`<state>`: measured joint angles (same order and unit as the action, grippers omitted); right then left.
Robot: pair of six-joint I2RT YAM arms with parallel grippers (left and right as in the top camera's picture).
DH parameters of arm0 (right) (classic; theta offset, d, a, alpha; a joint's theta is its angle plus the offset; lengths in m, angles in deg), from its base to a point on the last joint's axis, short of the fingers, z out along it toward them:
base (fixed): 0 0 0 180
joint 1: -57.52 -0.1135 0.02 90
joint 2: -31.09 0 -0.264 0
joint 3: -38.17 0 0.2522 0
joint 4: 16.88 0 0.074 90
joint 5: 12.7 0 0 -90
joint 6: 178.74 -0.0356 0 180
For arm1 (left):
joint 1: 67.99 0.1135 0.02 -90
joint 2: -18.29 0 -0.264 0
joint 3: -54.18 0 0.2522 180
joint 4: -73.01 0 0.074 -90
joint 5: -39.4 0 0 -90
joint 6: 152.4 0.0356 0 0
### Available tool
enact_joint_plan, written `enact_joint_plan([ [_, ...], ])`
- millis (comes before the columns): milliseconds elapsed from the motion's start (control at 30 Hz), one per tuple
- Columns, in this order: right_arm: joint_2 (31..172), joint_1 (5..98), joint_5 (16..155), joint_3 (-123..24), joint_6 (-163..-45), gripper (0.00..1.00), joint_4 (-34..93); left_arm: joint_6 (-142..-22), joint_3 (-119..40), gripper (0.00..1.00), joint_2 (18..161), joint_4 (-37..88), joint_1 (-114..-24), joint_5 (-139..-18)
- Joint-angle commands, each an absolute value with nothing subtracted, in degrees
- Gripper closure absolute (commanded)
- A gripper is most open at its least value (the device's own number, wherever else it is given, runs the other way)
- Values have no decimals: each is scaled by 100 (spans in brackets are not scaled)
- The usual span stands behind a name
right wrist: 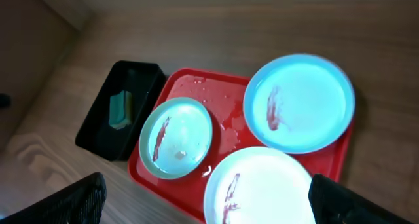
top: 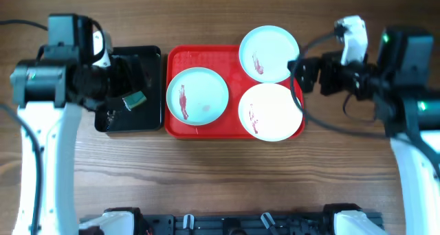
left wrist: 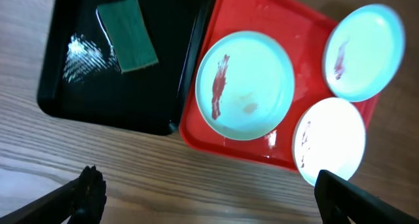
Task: Clean dirty plates on tray and stack at the side
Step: 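Reach left gripper to the sponge and right gripper to the left plate rim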
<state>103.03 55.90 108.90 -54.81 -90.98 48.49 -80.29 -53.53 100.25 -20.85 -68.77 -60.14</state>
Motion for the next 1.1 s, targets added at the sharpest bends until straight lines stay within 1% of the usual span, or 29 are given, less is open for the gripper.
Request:
enact_joint_plan([
  [0,10908,5533,11611,-5577,-9275,0,4637,-8108,-5474,0,10342,-2080,-6842,-6215],
  [67,11227,5437,11327,-5580,-9360,7,4524,-8103,-5474,0,10442,-2002,-6842,-6291],
  [100,11383,5369,11183,-5580,-9557,12,4478,-8110,-5474,2,10468,-1958,-6837,-6241],
  [133,11544,5279,11150,-5593,-9631,14,4434,-8232,-5474,5,10492,-1934,-6822,-6136],
  [200,11931,5012,11102,-5700,-9786,21,4412,-9030,-5474,11,10499,-1973,-6741,-5498],
  [267,12296,4696,10811,-5894,-9918,24,4447,-9472,-5474,11,10499,-2041,-6643,-5026],
  [300,12478,4519,10621,-6017,-9992,23,4467,-9507,-5474,11,10499,-2052,-6588,-4934],
  [400,12993,3994,10013,-6356,-10350,25,4419,-9504,-5474,7,10505,-2011,-6466,-4783],
  [433,13107,3880,9852,-6393,-10484,25,4362,-9504,-5474,6,10505,-1980,-6442,-4746],
  [500,13391,3609,9546,-6408,-10842,25,4132,-9504,-5474,8,10505,-1855,-6398,-4748],
  [600,13782,3391,9362,-6408,-11209,27,3907,-9502,-5474,4,10505,-1621,-6396,-4748],
  [633,13994,3312,9362,-6408,-11330,30,3813,-9504,-5474,5,10519,-1573,-6396,-4750],
  [700,14281,3203,9362,-6408,-11478,32,3687,-9511,-5439,17,10575,-1512,-6398,-4753],
  [767,14530,3111,9358,-6408,-11598,33,3531,-9509,-5343,22,10652,-1401,-6411,-4746],
  [967,15089,2919,9309,-6408,-11747,34,3125,-9592,-4844,22,11297,-979,-6407,-4796],
  [1067,15114,2921,9073,-6406,-11743,34,3075,-9587,-4755,20,11732,-813,-6407,-4862],
])
